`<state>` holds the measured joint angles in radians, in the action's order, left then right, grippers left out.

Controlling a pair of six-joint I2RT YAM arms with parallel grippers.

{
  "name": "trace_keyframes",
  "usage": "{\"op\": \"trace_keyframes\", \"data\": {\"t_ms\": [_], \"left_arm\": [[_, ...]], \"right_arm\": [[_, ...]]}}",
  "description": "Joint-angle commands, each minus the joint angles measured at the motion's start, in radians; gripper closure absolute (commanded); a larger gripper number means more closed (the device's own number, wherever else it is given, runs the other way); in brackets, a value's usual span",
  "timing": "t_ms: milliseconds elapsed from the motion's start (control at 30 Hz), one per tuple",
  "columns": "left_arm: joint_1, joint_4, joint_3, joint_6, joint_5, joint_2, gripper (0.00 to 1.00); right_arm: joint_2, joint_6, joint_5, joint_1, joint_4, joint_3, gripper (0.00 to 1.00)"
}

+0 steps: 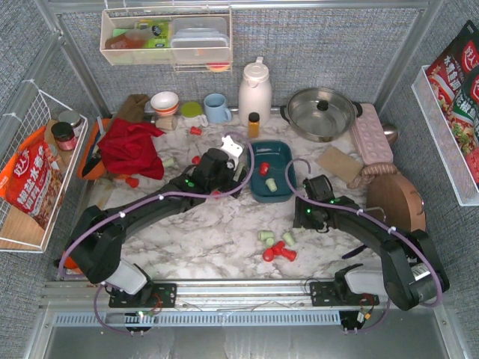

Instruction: Mix the coffee capsules in the storage basket

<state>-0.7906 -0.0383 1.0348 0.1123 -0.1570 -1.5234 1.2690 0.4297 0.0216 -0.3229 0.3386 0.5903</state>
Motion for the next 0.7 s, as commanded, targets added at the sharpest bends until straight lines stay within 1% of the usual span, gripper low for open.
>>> {"op": "trace_keyframes", "data": {"t_ms": [0, 133, 300, 500, 667], "left_arm": [[-0.002, 0.012, 0.024, 0.042, 0.066, 0.004, 0.01], [-0.005, -0.01, 0.029, 0.042, 0.064, 0.024, 0.01], [-0.009, -0.005, 0.022, 0.044, 0.059, 0.051, 0.01], [-0.012, -0.007, 0.021, 0.032, 0.046, 0.08, 0.01], [-0.013, 0.001, 0.009, 0.021, 0.021, 0.109, 0.01]], "right_arm": [[0.007, -0.012, -0.044, -0.01, -0.009, 0.018, 0.54], [0.006, -0.018, -0.063, -0.013, -0.001, 0.024, 0.58], [-0.005, -0.022, -0.065, -0.016, 0.025, 0.05, 0.61], [-0.08, -0.04, -0.106, -0.029, 0.059, 0.128, 0.62], [-0.086, -0.051, -0.162, -0.064, 0.058, 0.199, 0.62]]}}
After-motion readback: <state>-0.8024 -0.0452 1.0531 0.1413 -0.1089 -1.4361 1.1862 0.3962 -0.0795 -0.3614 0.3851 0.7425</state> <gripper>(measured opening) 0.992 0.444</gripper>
